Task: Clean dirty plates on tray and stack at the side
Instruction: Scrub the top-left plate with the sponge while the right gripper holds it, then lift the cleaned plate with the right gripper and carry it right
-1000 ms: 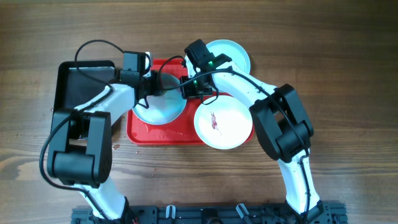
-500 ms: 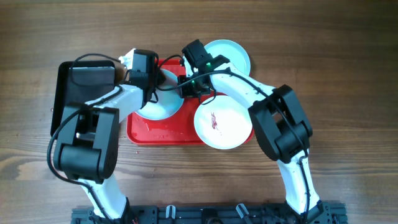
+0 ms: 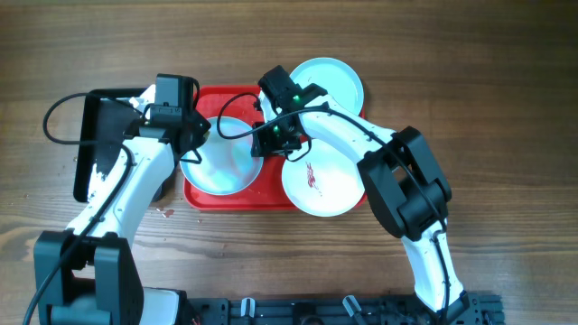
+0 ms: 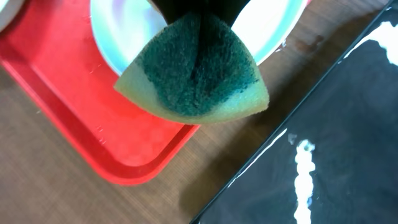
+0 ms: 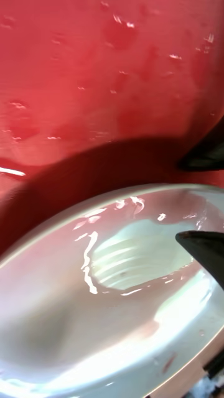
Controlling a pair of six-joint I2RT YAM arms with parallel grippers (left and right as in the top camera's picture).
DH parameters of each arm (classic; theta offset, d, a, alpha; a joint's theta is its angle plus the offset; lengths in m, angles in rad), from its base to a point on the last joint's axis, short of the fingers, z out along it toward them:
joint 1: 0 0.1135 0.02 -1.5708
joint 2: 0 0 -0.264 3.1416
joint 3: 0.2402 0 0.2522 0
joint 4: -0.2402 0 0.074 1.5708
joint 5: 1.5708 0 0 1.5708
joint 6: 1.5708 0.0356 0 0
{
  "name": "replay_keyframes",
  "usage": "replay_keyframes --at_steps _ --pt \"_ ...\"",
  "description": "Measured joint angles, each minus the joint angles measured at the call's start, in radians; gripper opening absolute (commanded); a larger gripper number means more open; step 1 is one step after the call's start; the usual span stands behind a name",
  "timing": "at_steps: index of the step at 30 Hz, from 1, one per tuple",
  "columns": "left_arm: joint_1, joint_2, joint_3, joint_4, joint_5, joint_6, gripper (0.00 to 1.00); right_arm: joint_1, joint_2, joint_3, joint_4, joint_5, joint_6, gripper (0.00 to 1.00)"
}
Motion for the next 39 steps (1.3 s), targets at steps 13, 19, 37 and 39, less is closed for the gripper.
replay_keyframes --at_steps 13,19,37,39 --pt "0.112 0.000 0.000 -0.030 0.219 0.116 0.04 -0.076 -0.049 0.063 -0.178 0.204 0.018 0.05" --pt "0.370 0.000 0.000 -0.047 0.650 0.297 0.04 -0.095 -0.114 0.306 -0.352 0.498 -0.035 0.04" --pt "0.705 -0.121 0.002 0.135 1.526 0.257 0.04 0.314 -0.118 0.331 -0.301 1.521 -0.101 0.04" --pt "0.714 -0.121 0.002 0.136 1.553 0.253 0.04 0.337 -0.118 0.331 -0.269 1.609 -0.142 0.04"
